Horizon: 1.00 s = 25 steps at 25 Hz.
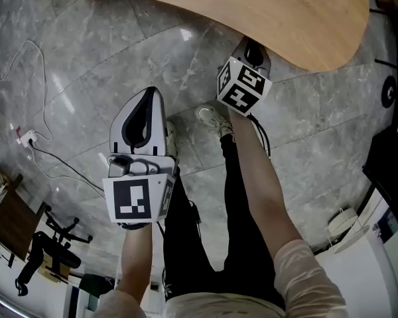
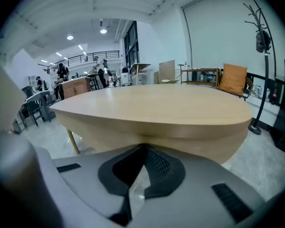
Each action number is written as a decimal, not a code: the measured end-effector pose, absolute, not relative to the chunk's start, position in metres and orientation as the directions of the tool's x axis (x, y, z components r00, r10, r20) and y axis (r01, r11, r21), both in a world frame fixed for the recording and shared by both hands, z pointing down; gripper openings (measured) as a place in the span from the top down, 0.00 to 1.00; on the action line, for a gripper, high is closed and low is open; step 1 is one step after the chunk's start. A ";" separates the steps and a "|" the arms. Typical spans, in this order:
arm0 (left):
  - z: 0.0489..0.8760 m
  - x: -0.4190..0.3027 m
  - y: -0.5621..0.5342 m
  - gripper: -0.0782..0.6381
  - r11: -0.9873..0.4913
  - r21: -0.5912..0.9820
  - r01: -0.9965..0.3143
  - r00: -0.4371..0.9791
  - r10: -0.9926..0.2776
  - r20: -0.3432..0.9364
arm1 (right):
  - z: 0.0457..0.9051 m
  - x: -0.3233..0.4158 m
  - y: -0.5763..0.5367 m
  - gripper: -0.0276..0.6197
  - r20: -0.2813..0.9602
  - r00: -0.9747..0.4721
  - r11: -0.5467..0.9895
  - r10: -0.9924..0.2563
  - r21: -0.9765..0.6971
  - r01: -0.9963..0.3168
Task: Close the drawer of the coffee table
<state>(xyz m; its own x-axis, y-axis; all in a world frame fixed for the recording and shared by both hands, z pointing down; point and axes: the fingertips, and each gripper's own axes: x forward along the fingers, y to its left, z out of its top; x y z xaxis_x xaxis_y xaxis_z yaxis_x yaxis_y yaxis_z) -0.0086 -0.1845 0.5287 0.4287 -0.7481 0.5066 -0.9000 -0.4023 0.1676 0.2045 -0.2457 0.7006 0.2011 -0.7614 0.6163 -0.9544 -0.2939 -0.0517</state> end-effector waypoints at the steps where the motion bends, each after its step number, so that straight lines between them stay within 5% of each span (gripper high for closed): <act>1: 0.530 -0.006 -0.187 0.88 -0.408 0.166 -0.898 0.432 -0.746 0.506 | 0.700 0.207 -0.250 0.95 0.606 0.204 -0.291 -0.769 -0.048 -0.956; 14: 0.535 0.005 -0.197 0.88 -0.386 0.183 -0.904 0.424 -0.761 0.491 | 0.699 0.211 -0.260 0.95 0.582 0.187 -0.253 -0.791 -0.033 -0.967; 20: 0.523 0.003 -0.196 0.88 -0.355 0.177 -0.918 0.396 -0.786 0.475 | 0.692 0.206 -0.258 0.95 0.664 0.091 -0.271 -0.743 -0.174 -0.947; 25: 0.471 -0.009 -0.190 0.88 -0.313 0.200 -0.929 0.371 -0.805 0.463 | 0.646 0.167 -0.236 0.95 0.700 0.028 -0.129 -0.713 -0.092 -0.987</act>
<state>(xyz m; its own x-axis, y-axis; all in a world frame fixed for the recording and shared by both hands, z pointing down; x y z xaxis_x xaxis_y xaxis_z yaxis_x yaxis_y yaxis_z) -0.0086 -0.1899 0.4715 0.3709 -0.8052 0.4626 -0.9285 -0.3127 0.2001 0.1675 -0.2364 0.6455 0.0277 -0.7132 0.7004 -0.9873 -0.1291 -0.0923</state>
